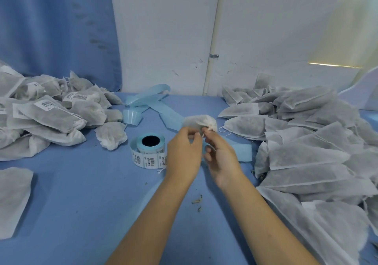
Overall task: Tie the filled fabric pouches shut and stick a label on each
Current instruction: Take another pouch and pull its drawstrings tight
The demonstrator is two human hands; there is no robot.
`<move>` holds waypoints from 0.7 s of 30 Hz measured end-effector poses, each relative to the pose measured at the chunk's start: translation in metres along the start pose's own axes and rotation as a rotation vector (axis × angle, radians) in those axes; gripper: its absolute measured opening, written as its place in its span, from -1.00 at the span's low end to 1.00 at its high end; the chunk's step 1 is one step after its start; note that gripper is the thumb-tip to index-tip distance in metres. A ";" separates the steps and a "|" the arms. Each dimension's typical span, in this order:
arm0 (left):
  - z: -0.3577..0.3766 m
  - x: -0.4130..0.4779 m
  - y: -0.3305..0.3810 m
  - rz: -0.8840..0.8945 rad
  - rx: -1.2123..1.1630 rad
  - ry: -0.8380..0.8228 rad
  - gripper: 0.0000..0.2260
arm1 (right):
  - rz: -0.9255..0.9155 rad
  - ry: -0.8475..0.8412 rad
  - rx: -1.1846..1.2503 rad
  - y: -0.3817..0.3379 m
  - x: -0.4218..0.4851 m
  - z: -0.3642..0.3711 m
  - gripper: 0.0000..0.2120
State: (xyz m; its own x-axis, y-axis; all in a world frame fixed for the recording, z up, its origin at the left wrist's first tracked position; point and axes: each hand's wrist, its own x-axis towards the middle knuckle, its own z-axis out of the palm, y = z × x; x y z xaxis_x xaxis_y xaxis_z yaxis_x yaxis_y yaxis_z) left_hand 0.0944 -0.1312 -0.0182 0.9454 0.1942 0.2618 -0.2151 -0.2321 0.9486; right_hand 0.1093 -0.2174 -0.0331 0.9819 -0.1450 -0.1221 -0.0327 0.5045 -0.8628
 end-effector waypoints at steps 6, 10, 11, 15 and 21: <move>0.003 -0.001 -0.007 -0.058 -0.102 -0.083 -0.81 | -0.050 -0.015 -0.141 0.004 -0.003 0.002 -0.92; 0.005 -0.001 -0.011 0.023 0.015 -0.031 -0.78 | 0.029 -0.042 -0.114 0.000 0.001 0.001 -0.86; 0.006 -0.003 -0.009 -0.033 -0.075 -0.065 -0.76 | 0.064 -0.046 -0.085 -0.002 0.001 0.002 -0.86; 0.008 -0.005 -0.003 -0.258 -0.455 -0.145 -0.58 | 0.120 -0.054 -0.021 -0.010 0.002 -0.002 -0.90; 0.002 -0.002 -0.013 -0.184 -0.147 -0.086 -0.75 | 0.141 -0.106 0.032 -0.009 0.002 -0.004 -0.90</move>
State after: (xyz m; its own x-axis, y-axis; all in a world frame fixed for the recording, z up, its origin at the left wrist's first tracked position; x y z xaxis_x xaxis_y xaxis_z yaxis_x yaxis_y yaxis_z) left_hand 0.0958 -0.1307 -0.0318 0.9879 0.1372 0.0724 -0.0648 -0.0585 0.9962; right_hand 0.1111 -0.2256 -0.0280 0.9822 0.0185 -0.1868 -0.1670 0.5407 -0.8245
